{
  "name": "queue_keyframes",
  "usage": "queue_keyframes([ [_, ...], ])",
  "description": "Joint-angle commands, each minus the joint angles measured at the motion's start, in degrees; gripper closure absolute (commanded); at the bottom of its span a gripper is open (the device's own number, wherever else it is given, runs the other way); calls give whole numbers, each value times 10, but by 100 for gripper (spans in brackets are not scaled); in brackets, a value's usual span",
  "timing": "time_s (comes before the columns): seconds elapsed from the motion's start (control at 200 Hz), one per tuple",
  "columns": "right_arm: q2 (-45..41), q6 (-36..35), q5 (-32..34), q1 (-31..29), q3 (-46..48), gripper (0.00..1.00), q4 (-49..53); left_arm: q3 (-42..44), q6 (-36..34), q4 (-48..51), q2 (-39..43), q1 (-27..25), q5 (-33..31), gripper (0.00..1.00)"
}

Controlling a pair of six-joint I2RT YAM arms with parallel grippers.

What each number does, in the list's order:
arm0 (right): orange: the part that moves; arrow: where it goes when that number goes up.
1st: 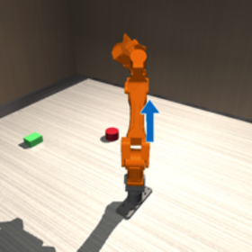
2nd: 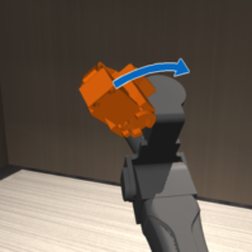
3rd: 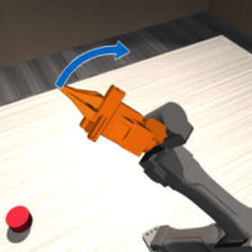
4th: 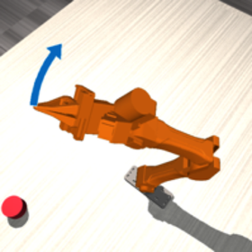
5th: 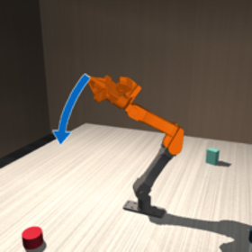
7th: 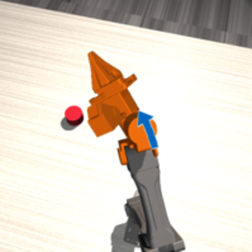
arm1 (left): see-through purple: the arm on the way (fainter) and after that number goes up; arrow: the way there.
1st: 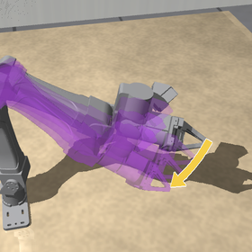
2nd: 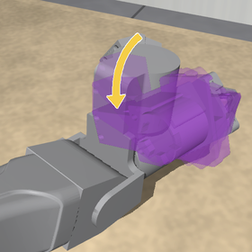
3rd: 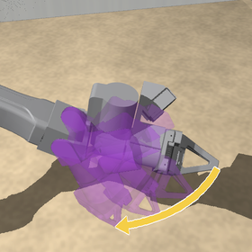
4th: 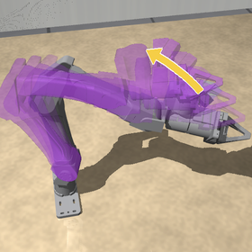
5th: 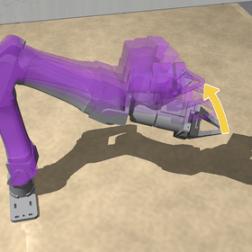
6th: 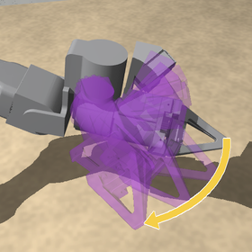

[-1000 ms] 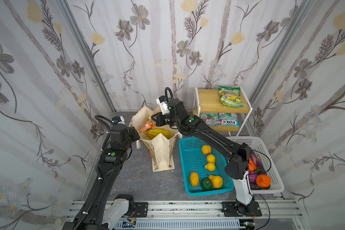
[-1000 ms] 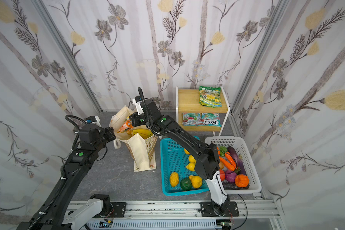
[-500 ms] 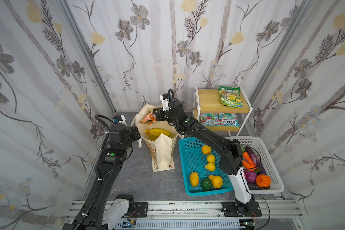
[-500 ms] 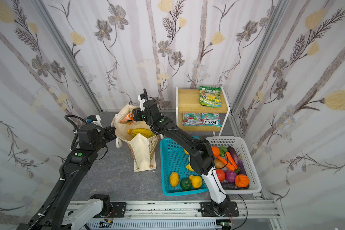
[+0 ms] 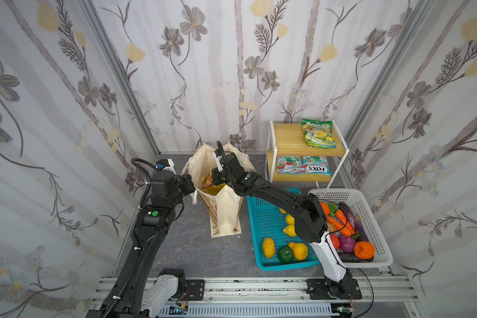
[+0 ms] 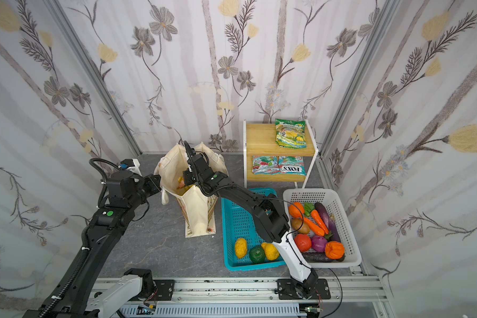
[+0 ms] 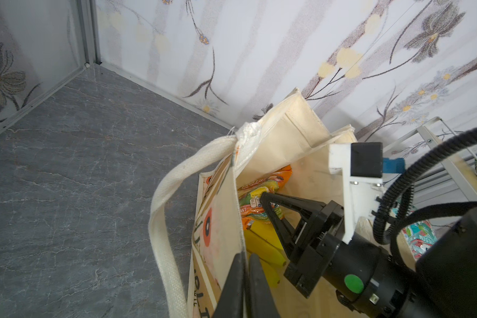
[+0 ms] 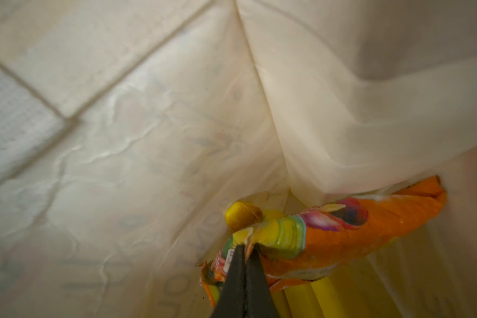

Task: Place the food into the grocery bag and tie it
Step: 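Lower the candy bag into the tote and open the right gripper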

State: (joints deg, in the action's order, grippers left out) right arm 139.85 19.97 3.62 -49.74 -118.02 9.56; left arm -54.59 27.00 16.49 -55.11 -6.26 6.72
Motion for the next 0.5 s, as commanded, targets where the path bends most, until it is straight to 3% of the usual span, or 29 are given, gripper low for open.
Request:
queue_keyframes([
  [0.0,10,-18,31,2,-17,86,67,-10,0,-17,11,0,3,83],
  [0.075,7,-14,23,0,-17,70,82,-12,1,-17,16,0,3,81],
  [0.155,-4,-18,27,-4,-17,52,85,-15,1,-16,20,0,3,72],
  [0.215,-16,-25,31,-8,-17,44,81,-18,1,-16,22,0,2,58],
  [0.32,-42,-33,19,-9,-21,35,74,-26,4,-16,26,0,6,44],
  [0.385,-63,-38,17,-9,-23,31,73,-33,10,-16,31,0,14,32],
  [0.425,-79,-44,17,-9,-23,27,74,-39,10,-18,35,0,24,19],
  [0.46,-94,-50,21,-9,-23,19,76,-45,8,-16,40,0,31,3],
  [0.495,-111,-54,23,-10,-23,9,77,-53,8,-17,47,0,31,0],
])
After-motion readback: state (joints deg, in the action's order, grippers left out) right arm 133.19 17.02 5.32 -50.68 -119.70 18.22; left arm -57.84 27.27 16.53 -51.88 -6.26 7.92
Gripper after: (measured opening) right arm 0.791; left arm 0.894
